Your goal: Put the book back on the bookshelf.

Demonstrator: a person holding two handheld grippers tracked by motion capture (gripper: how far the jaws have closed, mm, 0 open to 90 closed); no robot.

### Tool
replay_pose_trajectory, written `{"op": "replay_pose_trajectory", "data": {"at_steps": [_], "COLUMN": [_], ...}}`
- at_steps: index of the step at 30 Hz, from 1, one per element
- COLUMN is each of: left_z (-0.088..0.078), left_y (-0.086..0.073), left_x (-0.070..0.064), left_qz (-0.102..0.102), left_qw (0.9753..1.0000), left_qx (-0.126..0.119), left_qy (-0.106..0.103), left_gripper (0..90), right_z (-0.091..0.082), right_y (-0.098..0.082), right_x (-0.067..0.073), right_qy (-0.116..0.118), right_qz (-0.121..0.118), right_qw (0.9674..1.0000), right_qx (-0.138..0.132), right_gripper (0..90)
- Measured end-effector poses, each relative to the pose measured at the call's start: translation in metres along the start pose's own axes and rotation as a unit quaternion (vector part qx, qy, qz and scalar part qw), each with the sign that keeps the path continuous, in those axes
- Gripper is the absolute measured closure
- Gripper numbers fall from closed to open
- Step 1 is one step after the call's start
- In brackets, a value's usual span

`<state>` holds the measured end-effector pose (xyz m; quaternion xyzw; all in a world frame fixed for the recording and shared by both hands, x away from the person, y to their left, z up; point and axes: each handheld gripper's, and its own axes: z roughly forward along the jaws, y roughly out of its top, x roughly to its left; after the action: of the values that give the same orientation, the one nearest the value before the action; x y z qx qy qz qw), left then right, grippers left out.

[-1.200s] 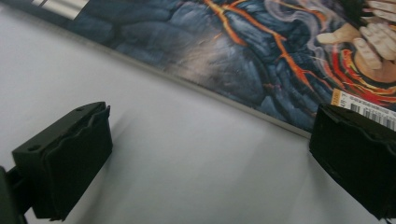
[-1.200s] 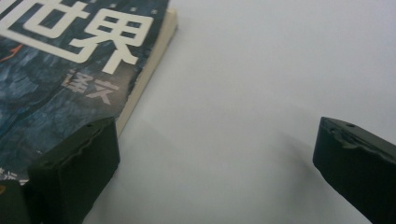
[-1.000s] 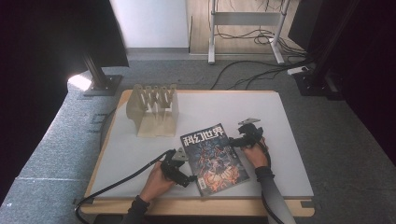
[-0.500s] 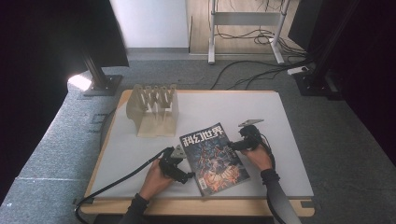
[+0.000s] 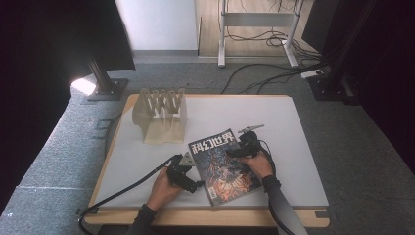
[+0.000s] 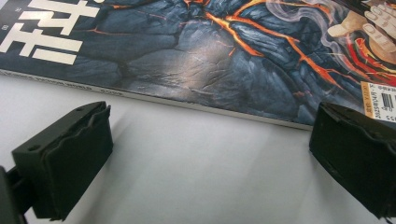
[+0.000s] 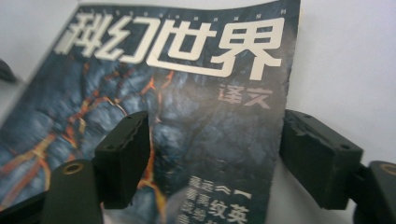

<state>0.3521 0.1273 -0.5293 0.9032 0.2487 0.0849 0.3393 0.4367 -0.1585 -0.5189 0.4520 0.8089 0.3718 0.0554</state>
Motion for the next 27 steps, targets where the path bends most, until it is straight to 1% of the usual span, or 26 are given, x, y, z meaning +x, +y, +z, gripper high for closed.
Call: {"op": "replay_pose_trajectory", "data": {"at_steps": [1,2,3,4,6,8,9,10,12,15,18,21,23,25,26,27], "left_z": [0.000,0.000,0.000,0.000,0.000,0.000,0.000,0.000,0.000,0.000,0.000,0.000,0.000,0.000,0.000,0.000], "left_y": [0.000,0.000,0.000,0.000,0.000,0.000,0.000,0.000,0.000,0.000,0.000,0.000,0.000,0.000,0.000,0.000], "left_x": [0.000,0.000,0.000,0.000,0.000,0.000,0.000,0.000,0.000,0.000,0.000,0.000,0.000,0.000,0.000,0.000], "left_qz": [0.000,0.000,0.000,0.000,0.000,0.000,0.000,0.000,0.000,0.001,0.000,0.001,0.001,0.001,0.001,0.001], "left_qw": [1.0000,1.0000,1.0000,1.0000,1.0000,1.0000,1.0000,1.0000,1.0000,1.0000,1.0000,1.0000,1.0000,1.0000,1.0000,1.0000], "left_qx": [0.000,0.000,0.000,0.000,0.000,0.000,0.000,0.000,0.000,0.000,0.000,0.001,0.000,0.000,0.000,0.000], "left_qy": [0.000,0.000,0.000,0.000,0.000,-0.001,-0.001,-0.001,0.000,0.000,0.000,0.000,0.000,0.000,0.000,0.000], "left_gripper": [0.0,0.0,0.0,0.0,0.0,0.0,0.0,0.0,0.0,0.0,0.0,0.0,0.0,0.0,0.0,0.0], "right_z": [-0.001,-0.001,-0.002,-0.005,-0.008,-0.013,-0.013,-0.017,-0.021,-0.025,-0.021,-0.013,-0.011,-0.016,-0.020,-0.023], "right_y": [0.000,0.000,-0.001,-0.002,-0.004,-0.007,-0.007,-0.011,-0.012,-0.007,0.000,0.005,0.006,0.007,0.007,0.009], "right_x": [-0.001,-0.001,-0.002,-0.002,-0.001,-0.002,-0.002,-0.001,0.000,0.002,0.002,0.002,0.003,0.003,0.004,0.006], "right_qy": [0.004,0.004,0.005,0.003,0.004,0.012,0.012,0.027,0.034,0.028,0.026,0.010,-0.005,0.002,0.008,0.015], "right_qz": [0.014,0.014,0.026,0.031,0.037,0.043,0.043,0.046,0.044,0.027,0.017,0.004,-0.010,-0.015,-0.018,-0.025], "right_qw": [0.9999,0.9999,0.9996,0.9995,0.9993,0.9989,0.9989,0.9984,0.9984,0.9992,0.9995,0.9999,0.9998,0.9999,0.9998,0.9996], "right_qx": [-0.002,-0.002,-0.002,-0.001,0.003,0.012,0.012,0.017,0.009,0.008,0.005,0.012,0.014,0.005,-0.001,-0.006], "right_gripper": [24.0,24.0,25.8,28.1,29.7,32.5,32.5,36.7,38.8,44.3,51.1,61.0,67.9,75.5,78.0,79.6]}}
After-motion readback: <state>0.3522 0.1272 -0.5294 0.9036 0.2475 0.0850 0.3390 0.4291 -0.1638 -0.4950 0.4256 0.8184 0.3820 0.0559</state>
